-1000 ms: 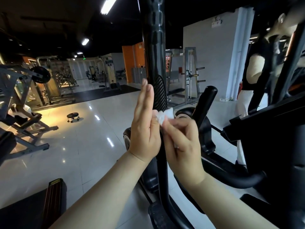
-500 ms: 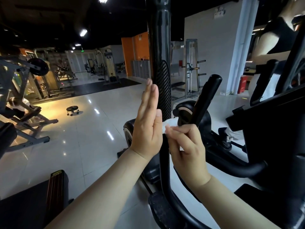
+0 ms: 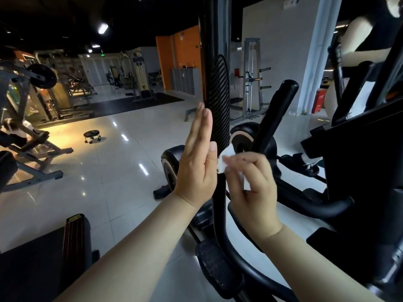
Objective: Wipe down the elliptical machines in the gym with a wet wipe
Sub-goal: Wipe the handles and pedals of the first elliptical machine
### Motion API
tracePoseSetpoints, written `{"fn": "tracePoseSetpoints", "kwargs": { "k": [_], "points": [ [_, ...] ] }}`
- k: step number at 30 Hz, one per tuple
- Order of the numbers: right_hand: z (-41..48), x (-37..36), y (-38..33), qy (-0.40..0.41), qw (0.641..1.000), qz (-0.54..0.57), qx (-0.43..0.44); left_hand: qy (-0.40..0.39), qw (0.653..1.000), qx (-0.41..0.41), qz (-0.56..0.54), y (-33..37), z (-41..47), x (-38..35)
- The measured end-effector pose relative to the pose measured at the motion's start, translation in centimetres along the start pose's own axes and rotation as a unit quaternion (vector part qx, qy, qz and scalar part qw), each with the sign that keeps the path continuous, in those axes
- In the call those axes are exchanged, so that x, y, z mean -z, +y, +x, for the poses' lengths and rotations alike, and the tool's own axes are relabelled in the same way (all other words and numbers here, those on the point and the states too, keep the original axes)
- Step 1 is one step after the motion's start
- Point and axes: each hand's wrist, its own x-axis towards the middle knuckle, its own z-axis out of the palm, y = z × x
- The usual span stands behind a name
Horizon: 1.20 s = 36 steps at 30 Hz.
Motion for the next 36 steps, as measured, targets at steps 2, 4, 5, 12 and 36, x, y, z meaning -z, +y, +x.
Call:
{"fn": "tracePoseSetpoints", "kwargs": {
  "k": [2,4,5,12,36],
  "points": [
    [1.4,-0.2,-0.6,0.031,0.999,0.005,-0.011,-0.006,1.0,0.003,-0.012,-0.1,-0.5,0.1],
    [1.8,-0.4,-0.5,0.023,1.0,0.002,0.009,-0.012,1.0,0.006,-0.01,-0.1,-0.8,0.2],
    [1.3,-0.4,-0.2,0.009,1.0,-0.004,0.024,-0.014,1.0,0.006,-0.008,-0.2,-0.9,0.2],
    [-2.7,0.3,1.2,-0.013,1.0,-0.018,-0.011,-0.029,1.0,0.005,0.005,-0.6,-2.0,0.1],
    [-5.8,-1.2,1.1,0.004,0.992,-0.002,-0.123,-0.035,0.999,0.01,-0.004,-1.2,-4.4,-0.7]
  ]
}}
